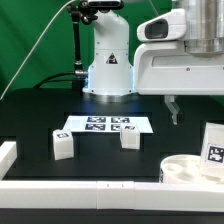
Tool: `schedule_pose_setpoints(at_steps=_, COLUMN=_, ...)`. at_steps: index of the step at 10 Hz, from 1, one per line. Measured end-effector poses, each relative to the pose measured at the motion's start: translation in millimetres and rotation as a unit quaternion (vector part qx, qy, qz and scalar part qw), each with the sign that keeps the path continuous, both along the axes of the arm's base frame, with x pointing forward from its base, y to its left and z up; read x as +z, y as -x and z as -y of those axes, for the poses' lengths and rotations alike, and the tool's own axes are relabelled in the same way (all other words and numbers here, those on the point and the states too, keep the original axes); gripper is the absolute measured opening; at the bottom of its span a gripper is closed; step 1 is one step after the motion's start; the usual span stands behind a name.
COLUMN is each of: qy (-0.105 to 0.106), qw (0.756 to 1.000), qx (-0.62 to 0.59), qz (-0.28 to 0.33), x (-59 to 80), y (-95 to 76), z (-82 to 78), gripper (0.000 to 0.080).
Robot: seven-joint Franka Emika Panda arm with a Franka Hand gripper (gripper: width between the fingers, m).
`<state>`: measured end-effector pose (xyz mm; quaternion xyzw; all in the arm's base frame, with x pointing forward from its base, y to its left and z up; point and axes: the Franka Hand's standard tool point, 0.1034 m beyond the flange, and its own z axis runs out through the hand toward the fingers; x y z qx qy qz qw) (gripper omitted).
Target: Assemble stool
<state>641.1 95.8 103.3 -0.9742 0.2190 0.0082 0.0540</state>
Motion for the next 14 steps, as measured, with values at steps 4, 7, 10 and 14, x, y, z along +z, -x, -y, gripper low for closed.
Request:
schedule_pose_setpoints(at_steps=4, qy=0.000, qw=1.000, qx=0.020, qz=-0.005, x=-9.6, y=-13.1, z=-14.8, gripper=0.0649)
schedule_pose_setpoints(at_steps=7, qy=0.000, qw=0.999, qx=0.037, qz=-0.009, x=-19.5, y=-9.1, z=-17.1, gripper=0.0649)
schedule_pose_setpoints(at_steps=10, qy=0.001, qw=0.998, qx=0.064, qz=-0.010, x=-24.9, y=-7.5, z=-13.0, gripper=0.0424)
schedule_pose_setpoints(at_steps=14, qy=0.000, qw=0.998, qx=0.057, qz=-0.011, x=-25.3, y=-7.1, z=-13.7, gripper=0.0337)
